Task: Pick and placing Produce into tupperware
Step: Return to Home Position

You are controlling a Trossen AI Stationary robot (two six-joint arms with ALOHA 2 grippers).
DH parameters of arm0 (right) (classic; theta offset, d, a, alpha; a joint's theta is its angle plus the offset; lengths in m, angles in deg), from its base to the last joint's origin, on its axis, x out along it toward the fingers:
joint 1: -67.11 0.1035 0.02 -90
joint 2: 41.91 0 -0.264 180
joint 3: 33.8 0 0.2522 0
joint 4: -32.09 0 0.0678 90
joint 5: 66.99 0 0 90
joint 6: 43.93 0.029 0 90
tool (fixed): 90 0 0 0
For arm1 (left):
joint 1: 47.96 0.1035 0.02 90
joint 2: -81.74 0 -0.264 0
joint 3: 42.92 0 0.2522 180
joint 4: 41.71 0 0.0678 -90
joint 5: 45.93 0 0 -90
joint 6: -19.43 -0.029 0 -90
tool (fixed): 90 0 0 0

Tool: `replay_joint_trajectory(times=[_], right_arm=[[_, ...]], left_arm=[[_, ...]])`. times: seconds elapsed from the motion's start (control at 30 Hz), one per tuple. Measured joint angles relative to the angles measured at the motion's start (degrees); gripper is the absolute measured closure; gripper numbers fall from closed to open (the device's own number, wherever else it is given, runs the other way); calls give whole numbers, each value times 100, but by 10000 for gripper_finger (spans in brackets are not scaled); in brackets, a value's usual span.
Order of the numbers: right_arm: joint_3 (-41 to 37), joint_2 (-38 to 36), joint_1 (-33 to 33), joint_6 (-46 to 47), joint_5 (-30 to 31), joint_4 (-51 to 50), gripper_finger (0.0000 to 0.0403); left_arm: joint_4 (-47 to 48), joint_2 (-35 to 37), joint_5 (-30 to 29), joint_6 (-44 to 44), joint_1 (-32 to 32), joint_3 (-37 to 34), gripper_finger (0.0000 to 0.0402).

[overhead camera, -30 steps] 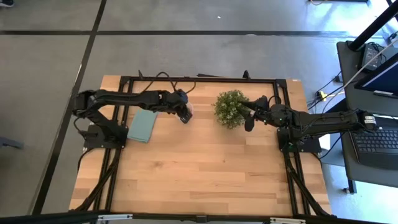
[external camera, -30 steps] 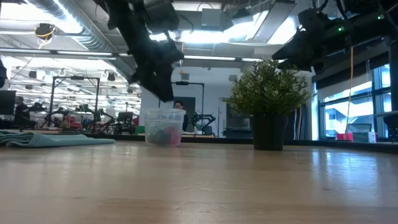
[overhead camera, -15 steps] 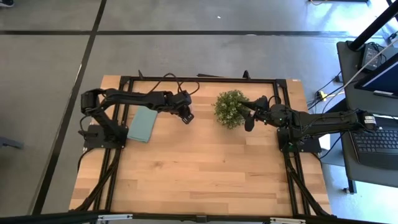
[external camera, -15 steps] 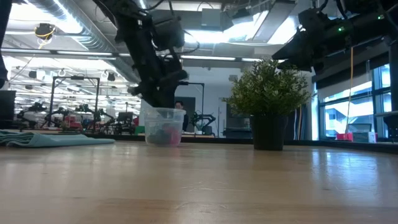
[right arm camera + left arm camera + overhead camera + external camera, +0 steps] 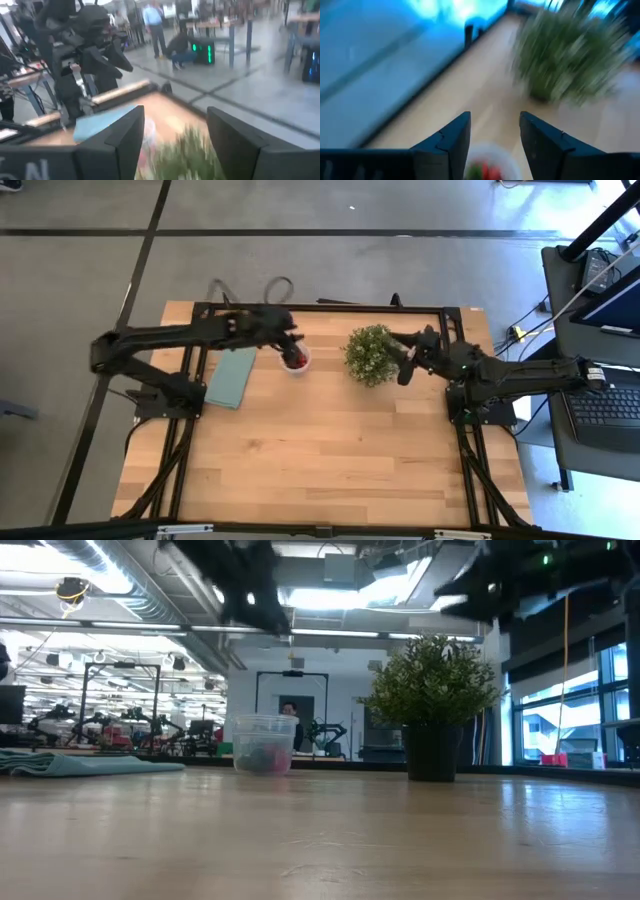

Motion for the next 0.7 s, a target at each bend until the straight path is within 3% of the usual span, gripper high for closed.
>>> replay_joint_trajectory(times=[0.17,0.27,0.4,0.5,0.7], right_arm=[[603,-166,-69,-699,4,-152,186],[1105,-433,-161,-835,106,-1212,186],[1694,-838,-201,-637,978,-2774,186],[1846,-1089,-201,-756,1436,-2912,186],[1466,-1386,-218,-1071,1450,-2874,186]], left_arm=[[-400,1002,-42,-884,1,18,238],[-256,1561,-309,-1026,2,17,234],[63,2366,-632,-1074,0,-141,231],[25,2966,-714,-1114,0,-442,234],[-684,4128,-714,-1195,0,-1575,241]])
